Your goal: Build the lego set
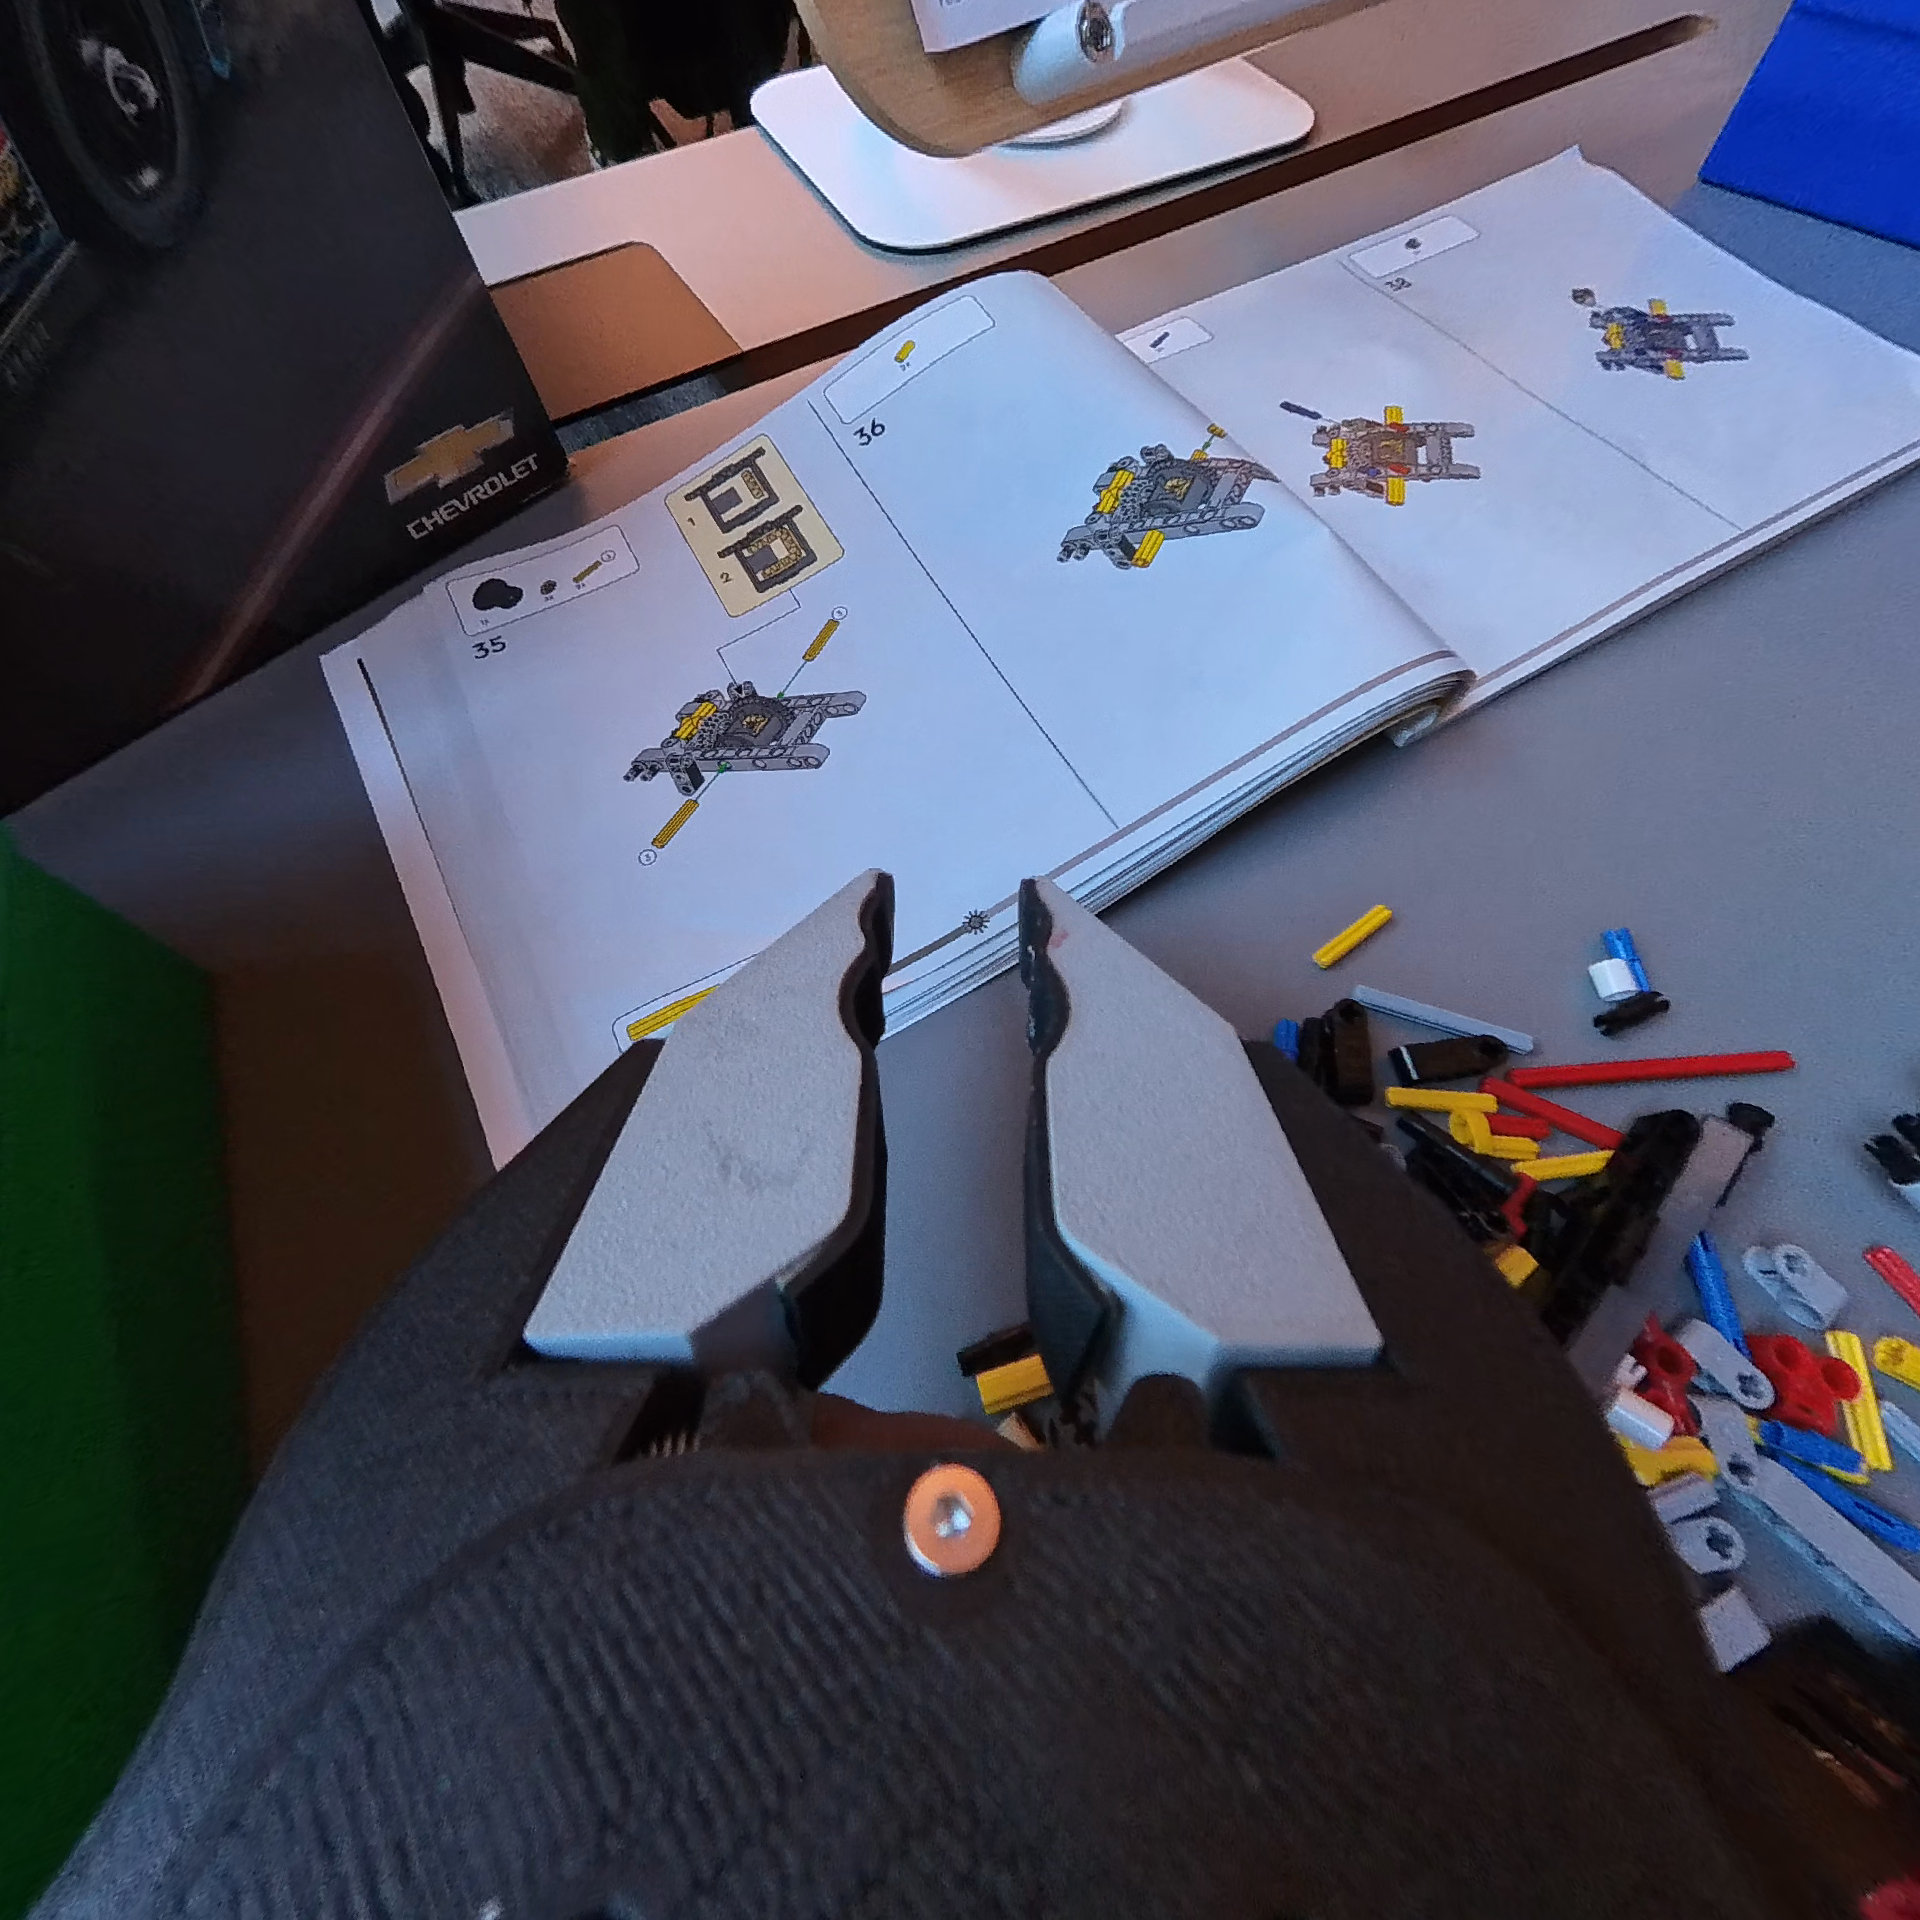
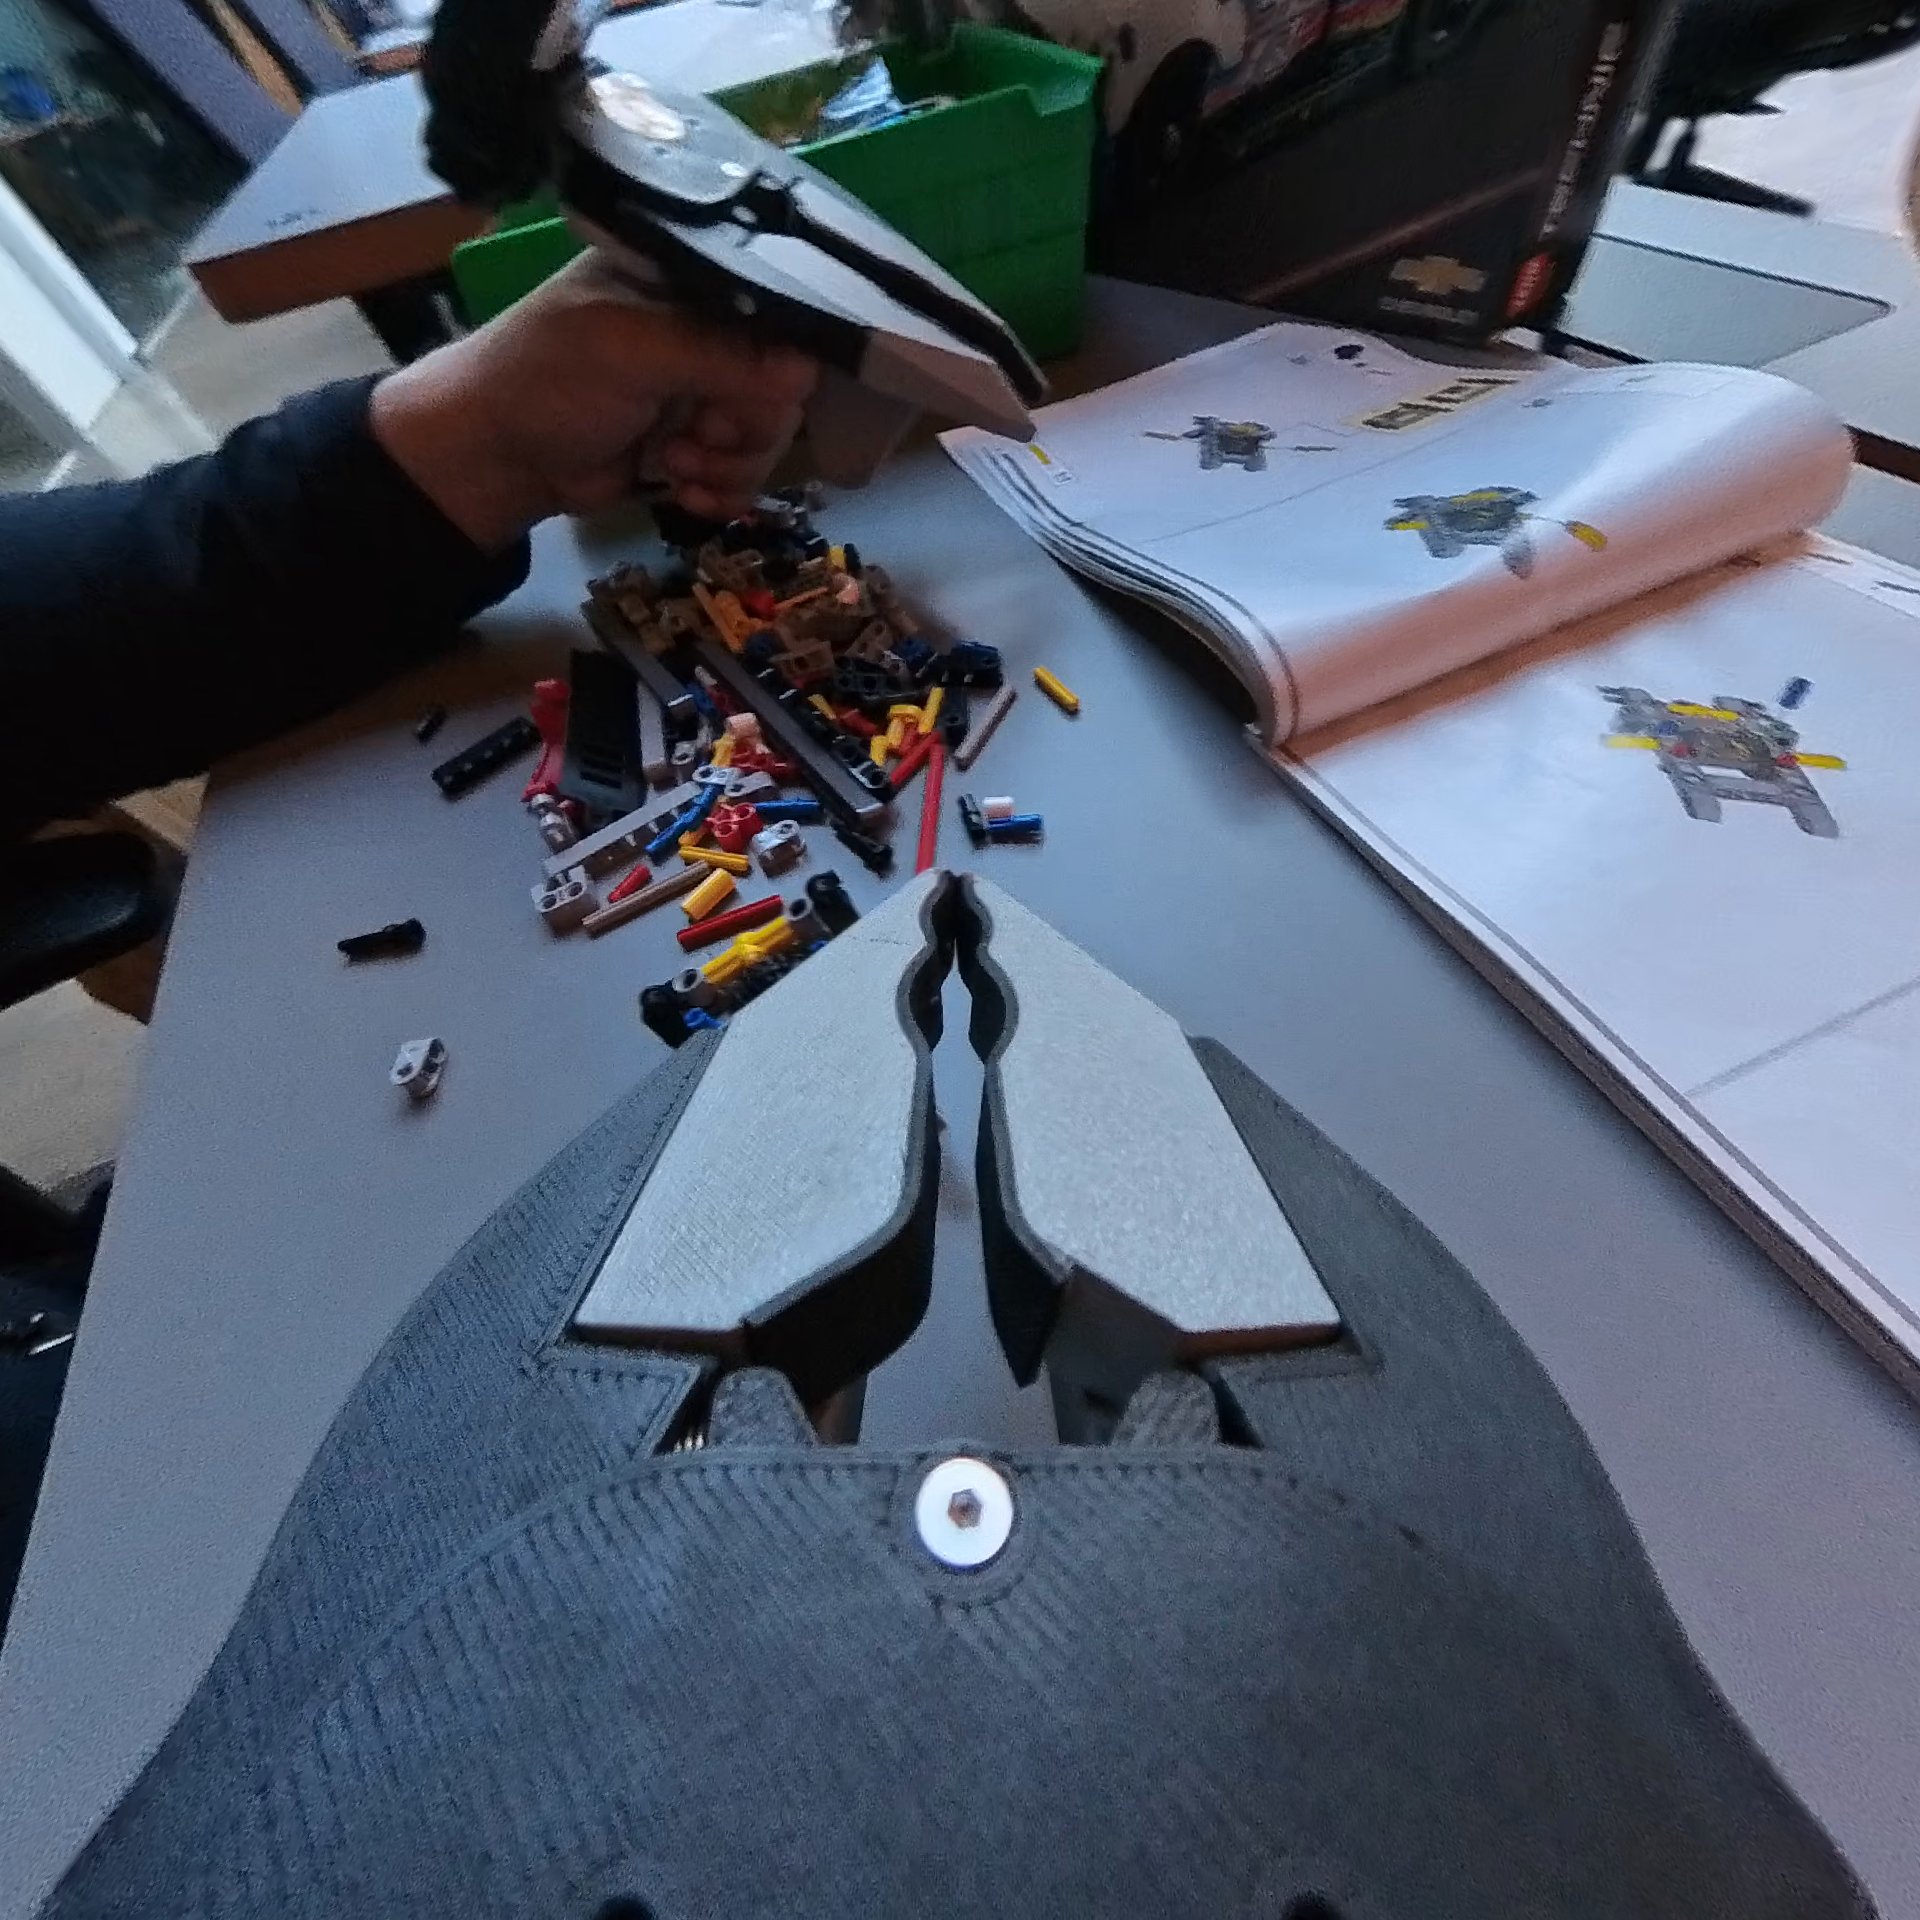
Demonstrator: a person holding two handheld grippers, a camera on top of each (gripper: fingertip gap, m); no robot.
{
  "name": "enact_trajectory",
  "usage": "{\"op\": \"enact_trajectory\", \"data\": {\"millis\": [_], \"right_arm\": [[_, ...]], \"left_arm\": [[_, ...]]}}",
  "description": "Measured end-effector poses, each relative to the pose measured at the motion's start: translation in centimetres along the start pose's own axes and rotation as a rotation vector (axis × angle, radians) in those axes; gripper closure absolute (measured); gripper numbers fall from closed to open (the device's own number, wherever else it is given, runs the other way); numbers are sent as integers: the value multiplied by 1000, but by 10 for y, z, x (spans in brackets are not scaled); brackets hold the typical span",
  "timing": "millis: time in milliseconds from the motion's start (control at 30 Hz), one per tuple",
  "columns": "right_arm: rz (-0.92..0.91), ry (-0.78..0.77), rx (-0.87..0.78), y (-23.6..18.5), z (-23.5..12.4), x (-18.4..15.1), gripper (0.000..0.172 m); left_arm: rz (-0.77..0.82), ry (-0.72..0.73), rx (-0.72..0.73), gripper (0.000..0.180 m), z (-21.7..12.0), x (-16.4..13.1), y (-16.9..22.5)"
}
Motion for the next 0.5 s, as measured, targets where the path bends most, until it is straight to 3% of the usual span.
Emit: {"op": "enact_trajectory", "data": {"millis": [200, 500], "right_arm": [[19, 103, -37, 3, -3, 5, 172], [-6, 79, -64, 2, 0, 6, 172]], "left_arm": [[3, 0, 2, 159, 0, 0, 0], [14, -7, 2, 159, 1, -1, 0]]}}
Point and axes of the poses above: each gripper's, where its closed fingertips meet, z out along the fingers, x out of its top, y = z × x across the jaws, the point moved 8 cm from there along -z, back along the fingers, and after that the axes turned 14 degrees about -z, right-handed, at the moved point
